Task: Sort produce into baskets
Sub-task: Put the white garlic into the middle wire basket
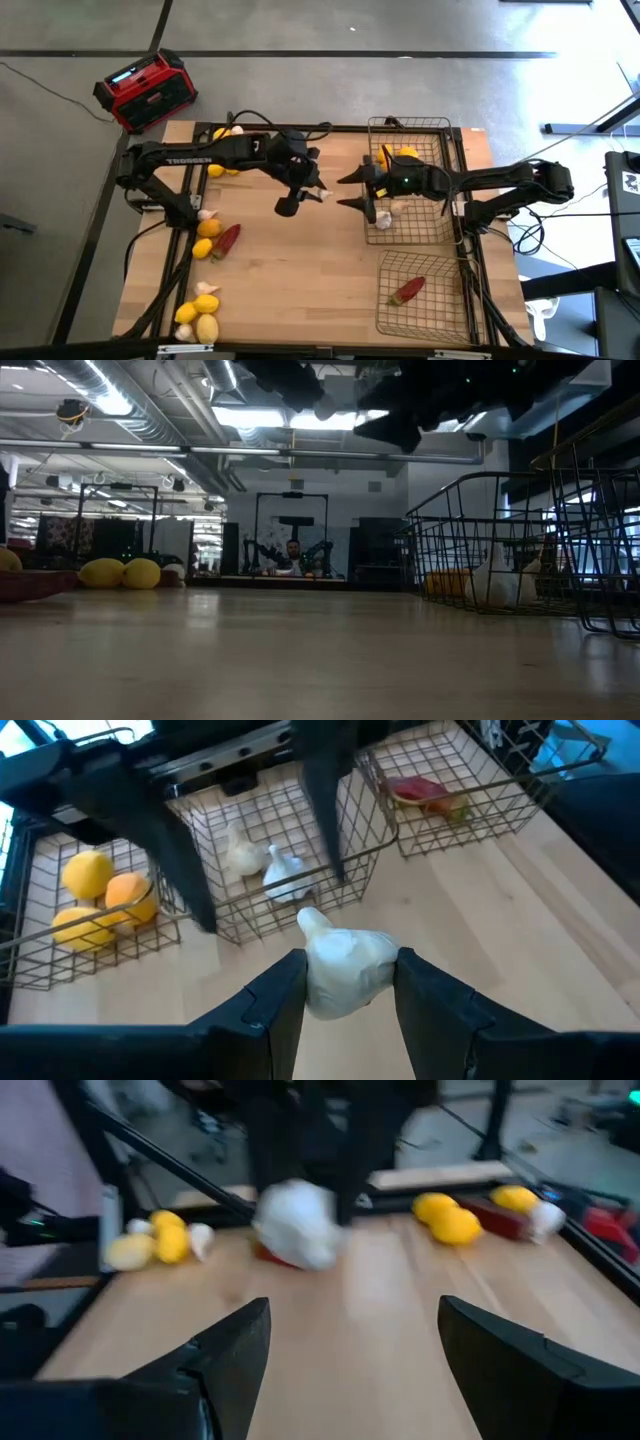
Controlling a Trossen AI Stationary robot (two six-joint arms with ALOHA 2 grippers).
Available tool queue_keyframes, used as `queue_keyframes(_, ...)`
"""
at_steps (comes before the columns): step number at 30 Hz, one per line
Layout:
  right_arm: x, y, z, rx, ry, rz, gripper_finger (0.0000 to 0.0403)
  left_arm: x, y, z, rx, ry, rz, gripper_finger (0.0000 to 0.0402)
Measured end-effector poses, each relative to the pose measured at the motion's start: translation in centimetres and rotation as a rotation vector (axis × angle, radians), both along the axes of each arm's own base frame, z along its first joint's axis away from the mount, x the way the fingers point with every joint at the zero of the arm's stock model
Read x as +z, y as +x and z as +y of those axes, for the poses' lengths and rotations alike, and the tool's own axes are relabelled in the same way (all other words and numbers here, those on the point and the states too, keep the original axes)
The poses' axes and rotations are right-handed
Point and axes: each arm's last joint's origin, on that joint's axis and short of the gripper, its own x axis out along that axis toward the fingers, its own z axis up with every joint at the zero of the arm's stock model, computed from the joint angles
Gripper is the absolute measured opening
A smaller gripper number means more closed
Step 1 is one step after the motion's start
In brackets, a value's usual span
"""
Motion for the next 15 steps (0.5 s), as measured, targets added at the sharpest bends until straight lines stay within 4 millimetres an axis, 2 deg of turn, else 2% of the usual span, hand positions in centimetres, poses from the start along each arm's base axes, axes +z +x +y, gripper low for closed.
queue_keyframes(10, -0.5, 1.4, 0.1, 0.099, 0.034, -0.085, 0.0281, 0.0, 0.0, -0.1, 0.003, -0.006, 0.001, 0.0139)
queue_keyframes(15, -0.6, 1.6, 0.2, 0.129, 0.052, -0.100, 0.0251, 0.0, 0.0, -0.1, 0.002, -0.007, 0.000, 0.0139)
